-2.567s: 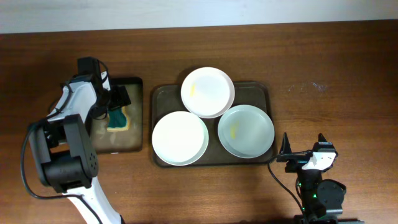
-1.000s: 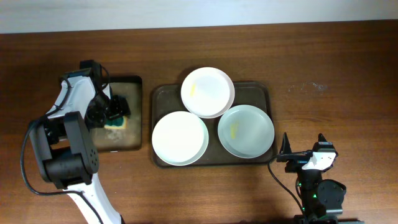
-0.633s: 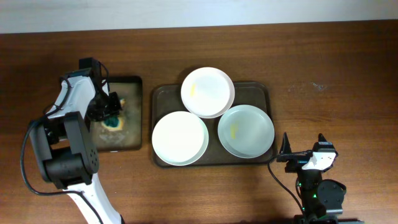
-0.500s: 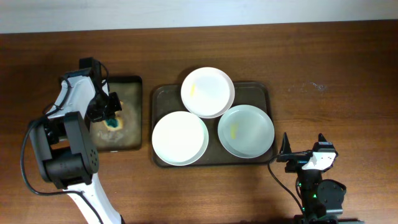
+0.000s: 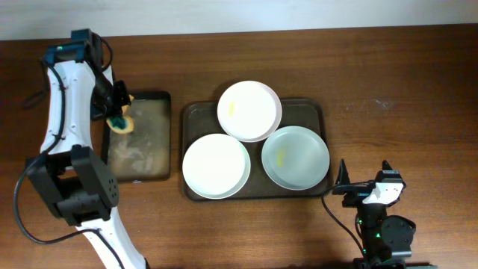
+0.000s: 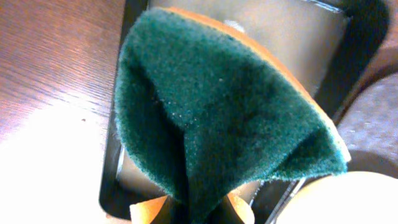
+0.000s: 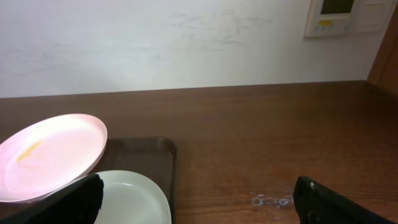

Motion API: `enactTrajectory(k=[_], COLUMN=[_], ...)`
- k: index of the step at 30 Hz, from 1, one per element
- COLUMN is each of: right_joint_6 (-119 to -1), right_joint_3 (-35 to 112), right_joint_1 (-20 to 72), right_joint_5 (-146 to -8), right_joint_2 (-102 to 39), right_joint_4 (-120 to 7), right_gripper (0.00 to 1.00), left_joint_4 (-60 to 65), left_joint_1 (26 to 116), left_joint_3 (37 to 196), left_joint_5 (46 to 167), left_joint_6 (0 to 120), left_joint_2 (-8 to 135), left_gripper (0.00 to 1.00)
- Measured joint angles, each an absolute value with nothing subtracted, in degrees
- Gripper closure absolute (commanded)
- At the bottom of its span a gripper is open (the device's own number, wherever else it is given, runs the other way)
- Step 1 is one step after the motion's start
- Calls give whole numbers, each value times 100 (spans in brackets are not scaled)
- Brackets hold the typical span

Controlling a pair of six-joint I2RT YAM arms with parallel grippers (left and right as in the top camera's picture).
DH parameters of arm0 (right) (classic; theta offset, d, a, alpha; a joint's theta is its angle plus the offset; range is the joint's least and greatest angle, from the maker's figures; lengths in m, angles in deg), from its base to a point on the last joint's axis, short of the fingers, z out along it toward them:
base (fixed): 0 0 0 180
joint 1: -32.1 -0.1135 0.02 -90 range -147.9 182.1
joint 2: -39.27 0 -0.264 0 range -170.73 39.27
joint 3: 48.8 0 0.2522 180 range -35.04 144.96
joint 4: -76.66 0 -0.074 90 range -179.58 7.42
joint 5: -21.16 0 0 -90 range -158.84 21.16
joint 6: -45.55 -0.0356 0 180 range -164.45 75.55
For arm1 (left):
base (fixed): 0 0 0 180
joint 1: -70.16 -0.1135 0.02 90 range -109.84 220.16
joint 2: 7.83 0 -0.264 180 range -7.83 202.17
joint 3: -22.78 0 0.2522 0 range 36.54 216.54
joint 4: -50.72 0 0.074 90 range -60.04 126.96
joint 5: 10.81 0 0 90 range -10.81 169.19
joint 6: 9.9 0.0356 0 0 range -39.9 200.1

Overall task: Clean dirty plates on tray and stack at the side
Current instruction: 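Lift the sponge up with the left gripper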

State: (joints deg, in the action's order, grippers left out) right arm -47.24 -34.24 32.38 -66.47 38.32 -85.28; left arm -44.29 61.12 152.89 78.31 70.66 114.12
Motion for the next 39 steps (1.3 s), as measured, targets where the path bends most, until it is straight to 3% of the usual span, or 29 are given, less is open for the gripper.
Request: enactTrajectory(k=[7,11,16,21,25,29,34,39], right_joint_6=[-4724,-4726,-4724,-4722,-4726,-4724,-4722,-4722], right_joint_3=[-3424,-3424,-3424,-3424,-3424,-3424,-3424,-3424], right_joint_1=[3238,3238,3238,3238,3238,3238,3238,3238], right_joint_5=[-6647,-6649,-6649,-6647,-6647,-6649,-6649,-6649], right_joint_2=[3832,3832,3832,3832,3832,3832,3830,3832], right_joint_4=[-8528,-8528,-8531,-8528,-8528,-8528,-8528,-8528], right_gripper=[2,2,2,2,2,1,2,2], left_joint_4=[-3409,-3490,-4473,-4611,-3529,-3704,-4679,-3981], left_joint_1=[6112,6112,6112,6209,6322,6329,6313,6318], left_joint_3=[14400,13790,14927,15644,14024,13185,14712,14492], left_joint_5=[7881,8089,8202,7929,7765,7724,7770,7483], left_joint_6=[7066,7066,7066,7066,7066,7091,7115,7062], left_joint_2=[11404,11511,11530,11034,10706,11161,11017,10033], left_gripper=[100,100,100,100,100,100,100,100])
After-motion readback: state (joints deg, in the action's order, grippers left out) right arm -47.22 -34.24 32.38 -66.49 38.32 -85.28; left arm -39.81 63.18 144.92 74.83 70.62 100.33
